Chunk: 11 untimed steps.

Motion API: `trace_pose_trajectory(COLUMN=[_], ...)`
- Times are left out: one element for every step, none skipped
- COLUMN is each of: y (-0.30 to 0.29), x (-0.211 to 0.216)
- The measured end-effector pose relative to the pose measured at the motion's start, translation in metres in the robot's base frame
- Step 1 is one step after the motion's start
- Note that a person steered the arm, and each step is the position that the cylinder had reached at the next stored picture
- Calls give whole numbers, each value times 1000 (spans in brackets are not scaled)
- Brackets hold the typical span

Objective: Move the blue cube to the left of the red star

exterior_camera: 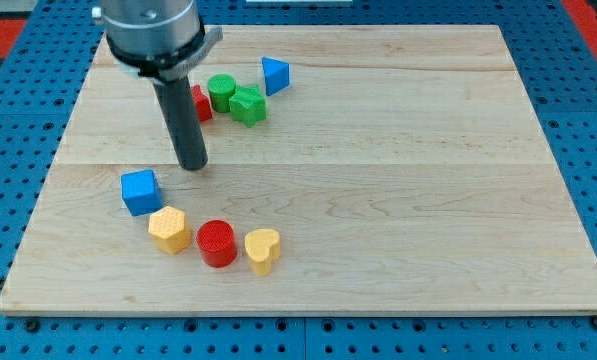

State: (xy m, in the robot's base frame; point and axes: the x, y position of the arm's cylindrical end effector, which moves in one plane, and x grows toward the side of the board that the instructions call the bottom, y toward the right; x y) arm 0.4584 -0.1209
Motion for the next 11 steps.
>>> trace_pose_trajectory(y=[8, -14, -71, -121, -129, -165, -177, -162, -143, -138, -138], x=[25, 43, 40, 27, 47, 56, 41, 26, 12, -19, -76])
